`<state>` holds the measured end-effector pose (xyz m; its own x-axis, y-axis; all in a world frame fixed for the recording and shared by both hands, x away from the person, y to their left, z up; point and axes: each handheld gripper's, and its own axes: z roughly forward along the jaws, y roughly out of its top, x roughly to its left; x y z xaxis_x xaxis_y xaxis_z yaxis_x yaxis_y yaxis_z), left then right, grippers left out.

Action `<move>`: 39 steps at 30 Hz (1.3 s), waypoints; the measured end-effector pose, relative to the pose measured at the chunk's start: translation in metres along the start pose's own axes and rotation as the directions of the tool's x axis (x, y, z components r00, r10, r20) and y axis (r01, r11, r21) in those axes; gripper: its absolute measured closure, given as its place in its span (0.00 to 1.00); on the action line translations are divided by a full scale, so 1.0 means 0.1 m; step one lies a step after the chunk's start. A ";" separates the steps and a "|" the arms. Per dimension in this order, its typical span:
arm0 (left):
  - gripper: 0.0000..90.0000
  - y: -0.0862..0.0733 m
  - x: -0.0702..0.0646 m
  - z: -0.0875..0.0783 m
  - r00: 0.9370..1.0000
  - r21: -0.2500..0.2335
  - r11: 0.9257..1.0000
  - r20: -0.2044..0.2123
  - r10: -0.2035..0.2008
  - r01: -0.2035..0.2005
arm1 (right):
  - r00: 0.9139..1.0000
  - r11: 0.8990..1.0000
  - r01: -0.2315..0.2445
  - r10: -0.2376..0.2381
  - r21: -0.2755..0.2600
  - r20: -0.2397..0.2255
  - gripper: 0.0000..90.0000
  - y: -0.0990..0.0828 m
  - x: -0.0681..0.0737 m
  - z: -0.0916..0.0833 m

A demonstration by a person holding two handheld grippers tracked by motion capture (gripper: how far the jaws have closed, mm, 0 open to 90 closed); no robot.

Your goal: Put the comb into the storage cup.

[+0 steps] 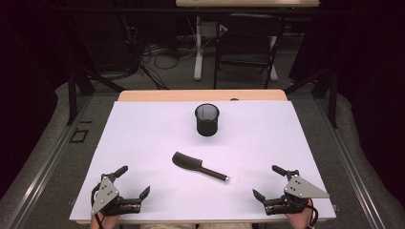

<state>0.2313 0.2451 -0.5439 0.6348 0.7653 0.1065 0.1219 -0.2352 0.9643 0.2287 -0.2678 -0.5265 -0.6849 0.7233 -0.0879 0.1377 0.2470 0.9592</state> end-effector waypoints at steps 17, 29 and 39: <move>0.01 0.00 0.04 0.02 1.000 0.017 1.000 -0.012 -0.016 0.016 | 1.000 0.998 -0.008 0.009 0.064 -0.019 0.00 0.03 0.02 0.15; 0.01 -0.01 0.04 -0.02 0.999 0.017 1.000 -0.028 -0.023 0.023 | 0.999 0.993 0.007 -0.001 0.119 -0.050 0.00 0.16 0.03 0.41; 0.01 -0.02 0.06 -0.04 0.999 0.018 0.999 -0.028 -0.030 0.030 | 0.997 0.987 0.006 0.007 0.163 -0.077 0.00 0.25 0.03 0.56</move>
<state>0.2320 0.2523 -0.5444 0.6089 0.7887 0.0847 0.1543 -0.2225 0.9626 0.2700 -0.2234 -0.5184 -0.7371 0.6730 -0.0606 0.2482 0.3530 0.9021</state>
